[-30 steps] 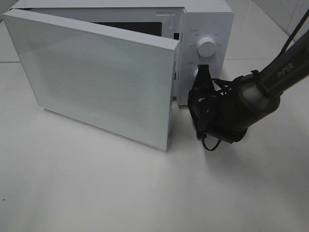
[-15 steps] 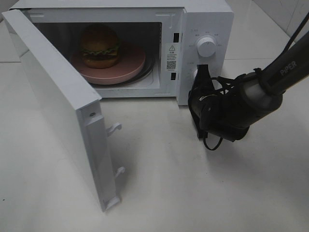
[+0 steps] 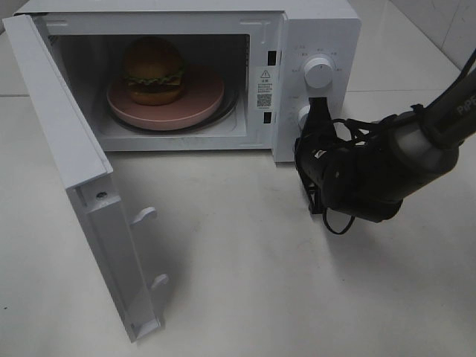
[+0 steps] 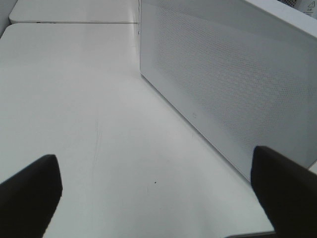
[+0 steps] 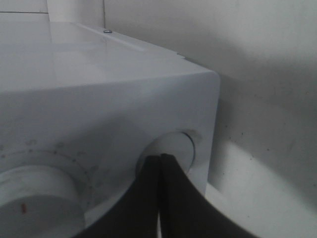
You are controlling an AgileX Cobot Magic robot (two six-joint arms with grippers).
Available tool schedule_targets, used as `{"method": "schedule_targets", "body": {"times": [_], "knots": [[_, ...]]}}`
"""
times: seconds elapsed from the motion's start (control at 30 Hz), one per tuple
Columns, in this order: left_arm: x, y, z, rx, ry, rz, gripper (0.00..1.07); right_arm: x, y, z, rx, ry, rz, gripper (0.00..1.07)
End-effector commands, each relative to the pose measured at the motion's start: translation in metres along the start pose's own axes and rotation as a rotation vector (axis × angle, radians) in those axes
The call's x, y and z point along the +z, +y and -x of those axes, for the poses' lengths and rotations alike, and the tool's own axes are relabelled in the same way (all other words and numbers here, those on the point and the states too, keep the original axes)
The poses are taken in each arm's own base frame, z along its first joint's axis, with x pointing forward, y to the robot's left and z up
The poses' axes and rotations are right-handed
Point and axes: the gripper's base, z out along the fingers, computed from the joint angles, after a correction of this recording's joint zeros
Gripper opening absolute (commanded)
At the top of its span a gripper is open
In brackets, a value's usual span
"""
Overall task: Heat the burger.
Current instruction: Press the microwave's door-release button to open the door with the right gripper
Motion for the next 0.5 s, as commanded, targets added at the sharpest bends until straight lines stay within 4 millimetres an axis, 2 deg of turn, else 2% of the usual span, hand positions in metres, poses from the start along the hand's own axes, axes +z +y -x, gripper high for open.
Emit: {"method": "schedule_targets", "body": {"times": [0.03,0.23,0.5], "knots": [[-0.002,0.000,-0.002,0.000,-0.028,-0.001,0.98,-0.011,0.009,0.002,-0.038,0.017,0.039,0.00],[-0.002,0.000,-0.002,0.000,-0.028,-0.001,0.98,-0.025,0.007,0.008,-0.050,0.028,0.014,0.00],[-0.002,0.000,-0.002,0.000,-0.028,-0.001,0.98,-0.053,0.017,0.010,-0.132,0.132,-0.011,0.00]]}}
